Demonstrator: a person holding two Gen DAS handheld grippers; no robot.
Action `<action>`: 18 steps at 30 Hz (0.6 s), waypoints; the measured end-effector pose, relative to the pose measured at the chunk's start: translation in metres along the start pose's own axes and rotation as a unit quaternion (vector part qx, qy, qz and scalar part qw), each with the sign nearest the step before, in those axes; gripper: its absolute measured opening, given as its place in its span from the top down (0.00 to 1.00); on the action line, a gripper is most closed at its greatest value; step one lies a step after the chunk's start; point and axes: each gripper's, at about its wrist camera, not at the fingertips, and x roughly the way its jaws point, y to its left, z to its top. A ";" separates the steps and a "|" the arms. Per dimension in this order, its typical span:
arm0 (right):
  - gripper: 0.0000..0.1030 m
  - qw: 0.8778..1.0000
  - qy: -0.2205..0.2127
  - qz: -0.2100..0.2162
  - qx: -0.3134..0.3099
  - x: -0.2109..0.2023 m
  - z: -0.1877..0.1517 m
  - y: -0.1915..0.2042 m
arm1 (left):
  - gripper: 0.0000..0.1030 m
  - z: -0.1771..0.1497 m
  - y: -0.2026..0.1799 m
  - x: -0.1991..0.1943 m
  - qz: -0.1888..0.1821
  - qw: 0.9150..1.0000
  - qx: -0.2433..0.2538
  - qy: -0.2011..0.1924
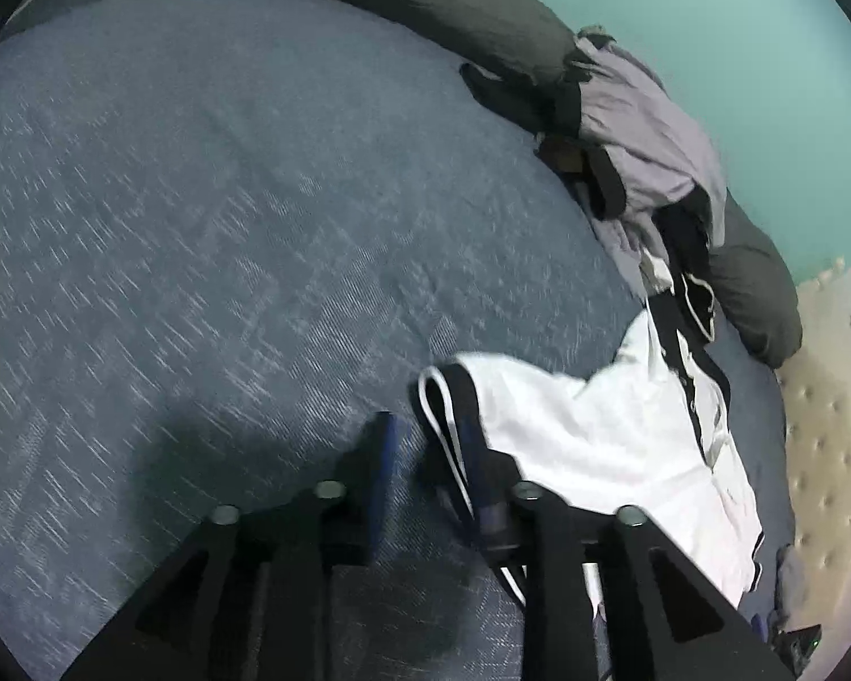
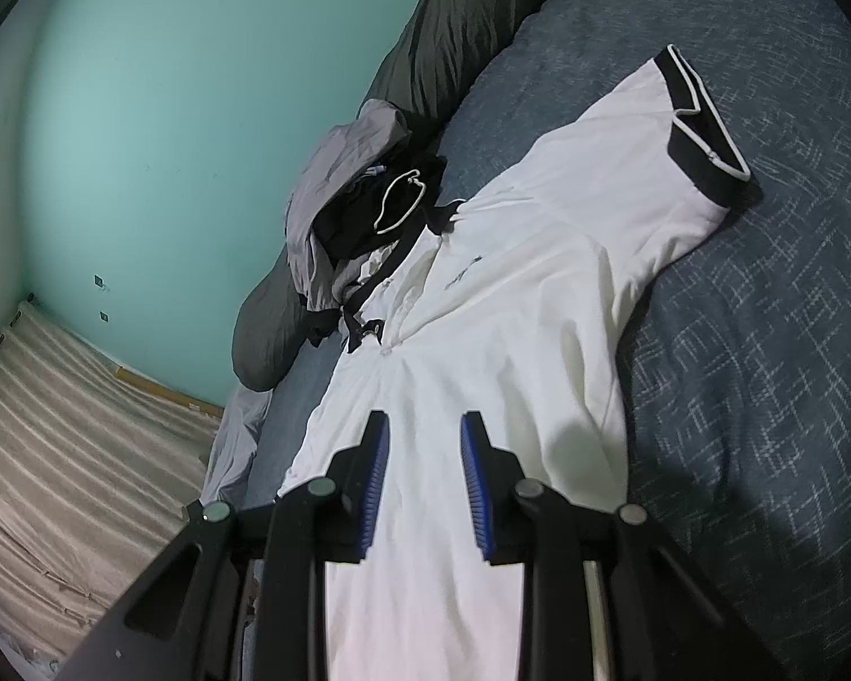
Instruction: Fold clothes
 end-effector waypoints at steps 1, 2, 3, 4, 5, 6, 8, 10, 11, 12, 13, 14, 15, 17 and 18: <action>0.75 1.000 0.000 0.000 0.000 0.000 0.000 0.000 | 0.68 0.003 0.000 0.000 0.000 1.000 0.001 -0.001; 0.75 1.000 0.000 0.000 0.000 -0.001 0.000 0.000 | 0.66 0.006 0.000 -0.001 0.000 1.000 0.002 -0.003; 0.75 1.000 0.000 0.000 -0.001 -0.001 0.000 0.000 | 0.64 0.008 0.000 -0.001 0.000 1.000 0.003 -0.003; 0.75 1.000 0.000 -0.001 -0.001 -0.001 0.000 0.000 | 0.64 0.010 -0.002 0.001 -0.001 1.000 0.003 -0.004; 0.75 1.000 0.001 -0.001 -0.002 -0.001 -0.001 0.000 | 0.63 0.013 -0.004 0.004 -0.002 1.000 0.003 -0.004; 0.75 1.000 0.001 -0.001 -0.003 -0.001 -0.002 0.000 | 0.63 0.015 -0.005 0.006 -0.004 1.000 0.002 -0.003; 0.75 1.000 0.002 -0.002 -0.004 0.000 -0.002 0.000 | 0.63 0.018 -0.007 0.014 -0.006 1.000 -0.003 -0.002; 0.75 1.000 0.004 -0.004 -0.005 0.000 -0.003 0.000 | 0.64 0.019 -0.010 0.021 -0.012 1.000 -0.006 0.003; 0.75 1.000 0.004 -0.004 -0.005 0.001 -0.003 -0.001 | 0.65 0.018 -0.011 0.024 -0.012 1.000 -0.003 0.006; 0.75 1.000 0.005 -0.005 -0.005 0.001 -0.003 -0.001 | 0.69 0.017 -0.013 0.027 -0.012 1.000 0.000 0.008; 0.75 1.000 0.005 -0.005 -0.005 0.002 -0.003 -0.002 | 0.76 0.016 -0.014 0.029 -0.013 1.000 0.002 0.012; 0.75 1.000 0.006 -0.006 -0.005 0.002 -0.003 -0.002 | 0.86 0.015 -0.015 0.031 -0.013 1.000 0.004 0.015; 0.75 1.000 0.006 -0.006 -0.006 0.002 -0.003 -0.001 | 0.89 0.014 -0.015 0.032 -0.013 1.000 0.006 0.017; 0.75 1.000 0.006 -0.006 -0.007 0.002 -0.003 -0.001 | 0.94 0.013 -0.016 0.030 -0.010 1.000 0.008 0.015; 0.75 1.000 0.006 -0.006 -0.007 0.002 -0.003 -0.001 | 0.95 0.013 -0.015 0.028 -0.008 1.000 0.008 0.013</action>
